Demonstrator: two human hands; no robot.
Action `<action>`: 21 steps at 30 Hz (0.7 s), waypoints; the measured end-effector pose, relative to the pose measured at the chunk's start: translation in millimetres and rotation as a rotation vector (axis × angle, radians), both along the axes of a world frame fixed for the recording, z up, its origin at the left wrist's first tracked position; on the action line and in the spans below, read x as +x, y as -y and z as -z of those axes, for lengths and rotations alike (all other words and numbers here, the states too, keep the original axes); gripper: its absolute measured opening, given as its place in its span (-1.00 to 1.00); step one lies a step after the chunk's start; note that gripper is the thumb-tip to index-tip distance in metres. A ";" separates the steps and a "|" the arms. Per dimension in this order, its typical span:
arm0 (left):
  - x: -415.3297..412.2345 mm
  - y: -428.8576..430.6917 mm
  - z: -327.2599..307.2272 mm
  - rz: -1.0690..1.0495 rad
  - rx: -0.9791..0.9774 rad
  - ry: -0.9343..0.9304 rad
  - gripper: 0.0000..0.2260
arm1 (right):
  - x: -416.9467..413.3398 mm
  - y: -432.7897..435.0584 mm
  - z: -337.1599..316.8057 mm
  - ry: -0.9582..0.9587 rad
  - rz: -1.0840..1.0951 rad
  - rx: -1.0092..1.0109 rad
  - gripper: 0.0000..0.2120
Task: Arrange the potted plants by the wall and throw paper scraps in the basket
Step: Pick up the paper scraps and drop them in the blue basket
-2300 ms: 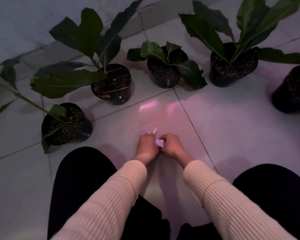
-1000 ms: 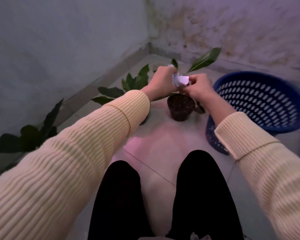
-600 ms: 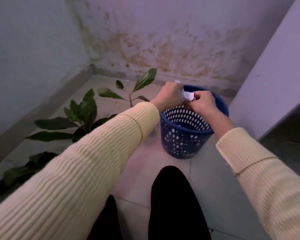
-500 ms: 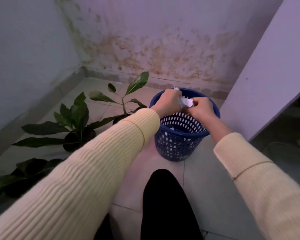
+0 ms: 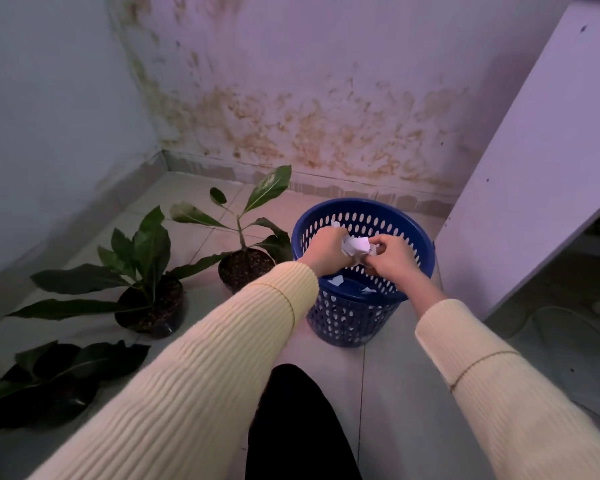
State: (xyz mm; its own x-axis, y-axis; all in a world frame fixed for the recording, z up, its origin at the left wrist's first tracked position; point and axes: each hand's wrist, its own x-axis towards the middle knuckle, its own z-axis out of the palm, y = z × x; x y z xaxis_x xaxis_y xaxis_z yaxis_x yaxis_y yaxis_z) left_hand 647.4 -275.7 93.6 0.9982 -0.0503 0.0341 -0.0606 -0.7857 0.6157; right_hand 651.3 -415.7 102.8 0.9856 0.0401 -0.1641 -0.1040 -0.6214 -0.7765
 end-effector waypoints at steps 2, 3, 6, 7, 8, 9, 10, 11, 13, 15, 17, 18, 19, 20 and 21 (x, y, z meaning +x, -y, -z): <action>7.6 -0.5 1.9 0.026 0.010 -0.034 -0.62 | 7.8 0.2 3.1 -0.015 0.002 0.008 -0.60; 11.2 -0.6 2.2 0.042 0.010 -0.055 -0.58 | 12.3 0.4 5.7 -0.018 0.002 0.000 -0.59; 20.8 -0.4 5.1 0.102 0.003 -0.128 -0.42 | 23.4 -0.9 11.4 -0.027 -0.018 -0.047 -0.52; 23.1 -0.5 6.0 0.118 0.004 -0.156 -0.37 | 27.2 -1.5 13.7 -0.036 -0.023 -0.059 -0.48; 25.9 -0.9 7.9 0.128 0.006 -0.181 -0.33 | 31.2 -1.9 16.9 -0.044 -0.029 -0.071 -0.46; 28.4 -1.3 9.3 0.133 0.011 -0.198 -0.30 | 34.5 -3.0 19.3 -0.053 -0.033 -0.086 -0.44; 31.2 -2.0 11.6 0.134 0.014 -0.207 -0.28 | 37.7 -4.1 21.9 -0.056 -0.035 -0.098 -0.45; 33.7 -2.9 13.5 0.129 0.019 -0.218 -0.26 | 40.5 -5.7 24.2 -0.062 -0.034 -0.109 -0.46; 37.7 -5.5 17.8 0.124 0.045 -0.230 -0.18 | 45.4 -8.9 29.0 -0.066 -0.023 -0.117 -0.48; 40.2 -8.5 21.4 0.129 0.080 -0.239 -0.17 | 48.3 -13.0 32.5 -0.081 -0.012 -0.109 -0.48; 41.8 -12.7 24.4 0.137 0.095 -0.249 -0.27 | 49.7 -16.6 35.6 -0.096 -0.019 -0.108 -0.49; 42.8 -15.5 26.6 0.145 0.118 -0.245 -0.34 | 50.7 -18.2 38.0 -0.096 -0.025 -0.112 -0.50; 42.6 -18.0 25.9 0.145 0.150 -0.249 -0.41 | 50.2 -20.5 36.9 -0.101 -0.027 -0.115 -0.51; 44.5 -20.4 29.7 0.149 0.169 -0.244 -0.47 | 51.0 -22.4 38.4 -0.108 -0.031 -0.117 -0.51; 40.7 -22.9 27.7 0.152 0.180 -0.251 -0.51 | 48.9 -24.5 37.2 -0.118 -0.037 -0.120 -0.51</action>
State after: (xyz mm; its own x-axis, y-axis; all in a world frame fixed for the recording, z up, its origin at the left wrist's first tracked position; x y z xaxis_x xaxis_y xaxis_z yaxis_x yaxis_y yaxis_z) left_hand 688.1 -252.9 65.9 0.9549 -0.1818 -0.2348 -0.0491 -0.8765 0.4789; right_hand 700.2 -391.2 65.6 0.9574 0.0494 -0.2846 -0.1654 -0.7139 -0.6804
